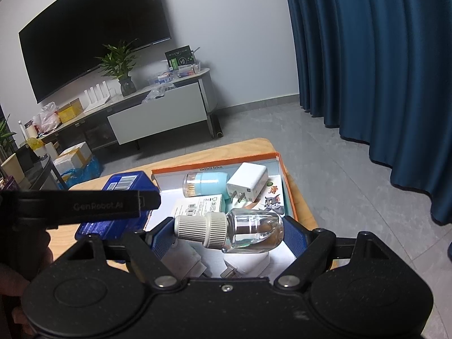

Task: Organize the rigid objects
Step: 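Lower both items into the tray and open both tools, then withdraw both open tools from the tray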

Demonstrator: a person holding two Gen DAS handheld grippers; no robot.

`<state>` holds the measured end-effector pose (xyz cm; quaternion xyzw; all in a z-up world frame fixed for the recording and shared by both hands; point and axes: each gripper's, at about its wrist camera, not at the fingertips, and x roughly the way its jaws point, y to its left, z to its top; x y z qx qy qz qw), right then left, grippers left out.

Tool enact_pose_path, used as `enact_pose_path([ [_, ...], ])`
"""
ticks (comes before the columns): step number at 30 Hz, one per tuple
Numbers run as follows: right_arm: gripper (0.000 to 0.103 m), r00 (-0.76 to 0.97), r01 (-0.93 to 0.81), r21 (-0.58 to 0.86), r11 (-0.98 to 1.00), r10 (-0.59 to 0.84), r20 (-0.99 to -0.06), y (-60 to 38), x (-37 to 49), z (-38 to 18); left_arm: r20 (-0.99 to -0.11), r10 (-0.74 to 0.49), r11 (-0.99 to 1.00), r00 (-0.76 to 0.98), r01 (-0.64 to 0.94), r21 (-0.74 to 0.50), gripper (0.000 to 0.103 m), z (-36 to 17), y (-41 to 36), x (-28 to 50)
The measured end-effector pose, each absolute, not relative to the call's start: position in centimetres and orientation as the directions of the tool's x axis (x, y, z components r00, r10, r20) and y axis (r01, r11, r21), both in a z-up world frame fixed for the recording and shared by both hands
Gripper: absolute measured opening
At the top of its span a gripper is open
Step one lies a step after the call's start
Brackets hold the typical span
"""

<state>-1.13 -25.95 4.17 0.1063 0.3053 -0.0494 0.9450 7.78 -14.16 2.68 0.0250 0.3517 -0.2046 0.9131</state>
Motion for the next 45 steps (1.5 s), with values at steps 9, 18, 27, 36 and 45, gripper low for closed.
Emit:
enact_pose_path([
  [9, 0.096, 0.833, 0.195, 0.197, 0.961, -0.056, -0.551, -27.8, -2.6, 4.5, -0.663, -0.372, 0.903, 0.649, 0.419, -0.097, 0.061, 2.1, -15.7, 8.8],
  [18, 0.096, 0.839, 0.216, 0.195, 0.957, -0.080, -0.538, -28.2, -3.8, 5.1, -0.655, -0.418, 0.877, 0.629, 0.469, -0.110, 0.080, 2.1, -17.7, 8.9],
  [27, 0.096, 0.856, 0.197, 0.187, 0.962, -0.075, -0.512, -27.5, -6.0, 6.4, -0.643, -0.376, 0.902, 0.667, 0.421, -0.091, 0.094, 3.7, -15.7, 5.7],
  [36, 0.097, 0.858, 0.195, 0.182, 0.964, -0.078, -0.508, -27.4, -9.5, 7.1, -0.664, -0.287, 0.935, 0.690, 0.352, -0.039, 0.103, 4.2, -14.3, 1.1],
  [45, 0.098, 0.839, 0.189, 0.162, 0.969, -0.073, -0.539, -26.7, -11.6, 6.7, -0.708, -0.244, 0.953, 0.663, 0.299, -0.048, 0.103, 2.8, -13.3, -2.2],
])
